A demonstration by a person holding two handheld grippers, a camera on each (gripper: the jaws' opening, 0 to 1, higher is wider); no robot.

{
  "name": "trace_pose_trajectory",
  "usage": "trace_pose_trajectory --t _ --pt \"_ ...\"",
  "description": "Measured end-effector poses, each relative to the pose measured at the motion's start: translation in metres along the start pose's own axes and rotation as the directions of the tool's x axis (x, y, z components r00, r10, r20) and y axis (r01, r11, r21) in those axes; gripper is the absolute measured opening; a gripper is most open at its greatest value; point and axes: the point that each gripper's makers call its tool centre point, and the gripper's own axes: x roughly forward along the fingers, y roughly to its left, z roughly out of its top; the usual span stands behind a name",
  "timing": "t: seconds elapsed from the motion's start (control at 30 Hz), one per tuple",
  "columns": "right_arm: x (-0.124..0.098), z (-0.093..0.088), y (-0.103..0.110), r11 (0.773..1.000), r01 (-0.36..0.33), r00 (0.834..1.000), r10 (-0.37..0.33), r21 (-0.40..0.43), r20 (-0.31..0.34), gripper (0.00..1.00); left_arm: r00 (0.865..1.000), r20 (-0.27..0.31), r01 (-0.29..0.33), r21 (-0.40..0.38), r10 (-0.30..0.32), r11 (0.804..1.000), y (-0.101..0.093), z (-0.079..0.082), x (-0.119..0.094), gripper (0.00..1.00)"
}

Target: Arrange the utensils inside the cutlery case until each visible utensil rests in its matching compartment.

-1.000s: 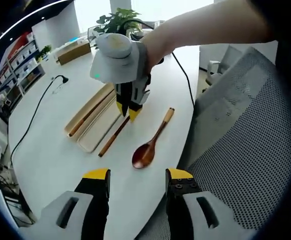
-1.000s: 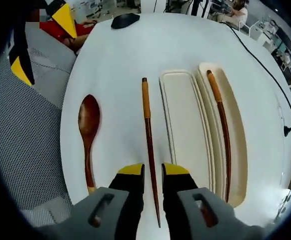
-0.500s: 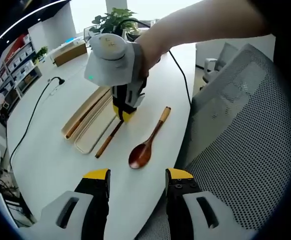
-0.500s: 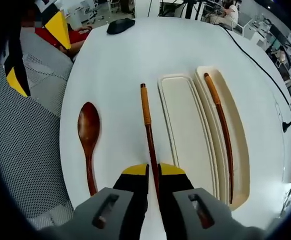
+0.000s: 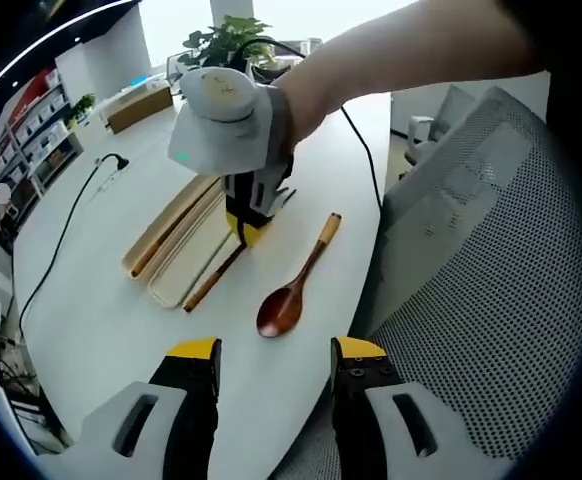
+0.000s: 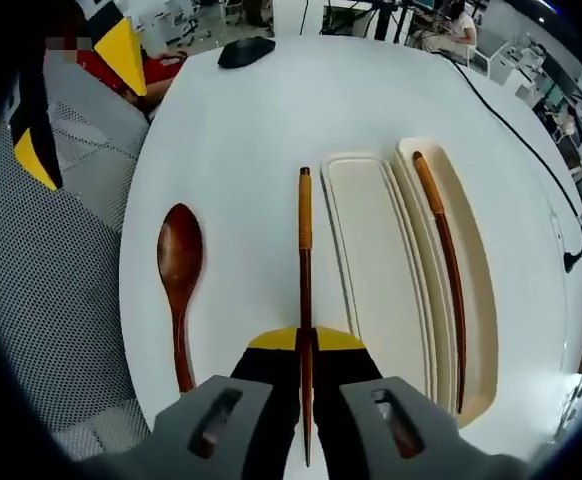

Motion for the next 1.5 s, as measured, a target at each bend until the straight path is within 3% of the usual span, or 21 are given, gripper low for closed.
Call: trace_pose_trajectory --t 0.1,0.57,0.97,1.5 --pt "0.000 0.001 -0.003 1.000 0.015 1.000 -0.016 0.026 0.025 0.00 1.000 0.001 -0.002 -0.001 0.002 1.000 0.000 0.000 0.000 0.45" --pt "-0.008 0.000 -0.005 1.000 0.014 0.999 -0.014 -0.020 0.030 0.00 1.000 -0.005 0.003 0.006 -0.003 1.000 -0.001 -0.001 0.001 0.45" --pt "-0.025 0.012 -0.012 1.000 0.010 0.995 -0.010 0.005 0.104 0.00 1.000 -0.006 0.005 0.008 -0.005 1.000 -0.001 -0.001 0.001 0.45" --pt "-0.045 0.024 -0.018 1.000 0.020 0.989 -0.018 -0.014 0.146 0.00 1.000 -0.006 0.007 0.010 -0.006 1.000 -0.001 0.000 0.001 0.45"
